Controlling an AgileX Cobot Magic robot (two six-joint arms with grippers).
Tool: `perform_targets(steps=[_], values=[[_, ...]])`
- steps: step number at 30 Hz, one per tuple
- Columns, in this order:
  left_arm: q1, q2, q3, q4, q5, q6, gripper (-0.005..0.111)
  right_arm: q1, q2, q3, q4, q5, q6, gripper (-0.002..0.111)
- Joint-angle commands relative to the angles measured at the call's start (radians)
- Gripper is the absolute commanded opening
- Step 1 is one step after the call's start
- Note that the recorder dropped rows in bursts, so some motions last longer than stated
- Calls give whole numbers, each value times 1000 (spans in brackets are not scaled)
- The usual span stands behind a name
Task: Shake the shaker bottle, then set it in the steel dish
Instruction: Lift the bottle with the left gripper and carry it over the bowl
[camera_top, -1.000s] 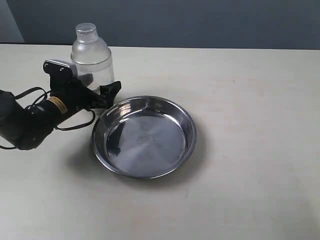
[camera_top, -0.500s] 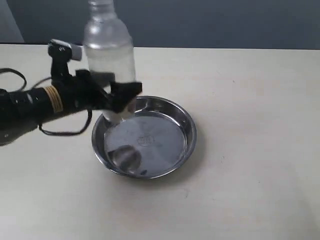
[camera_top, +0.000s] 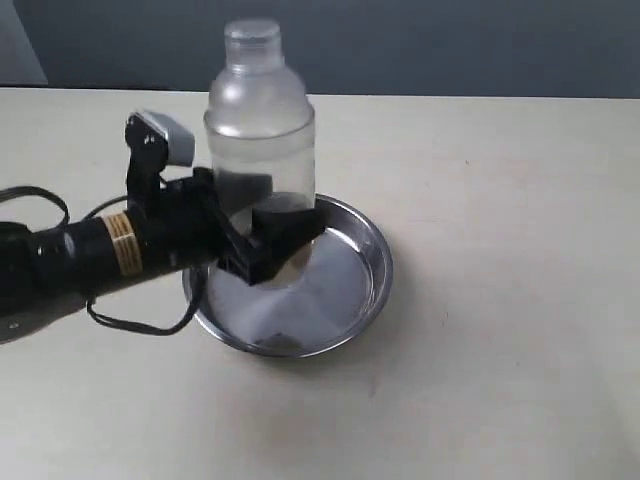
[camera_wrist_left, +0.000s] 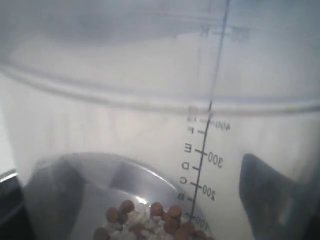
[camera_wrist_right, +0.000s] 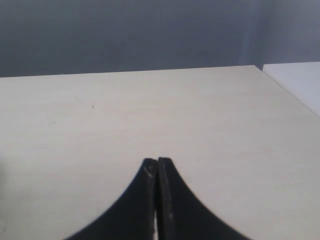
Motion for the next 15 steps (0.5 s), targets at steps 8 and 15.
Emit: perform_targets(steps=[8,15], values=[[-16,-33,34,-61,-87,-78,0,-3,-5,1,1,-13,-2,-1],[-6,-240,-132,213,362,-155,0,-3,-5,1,1,-13,-2,-1]])
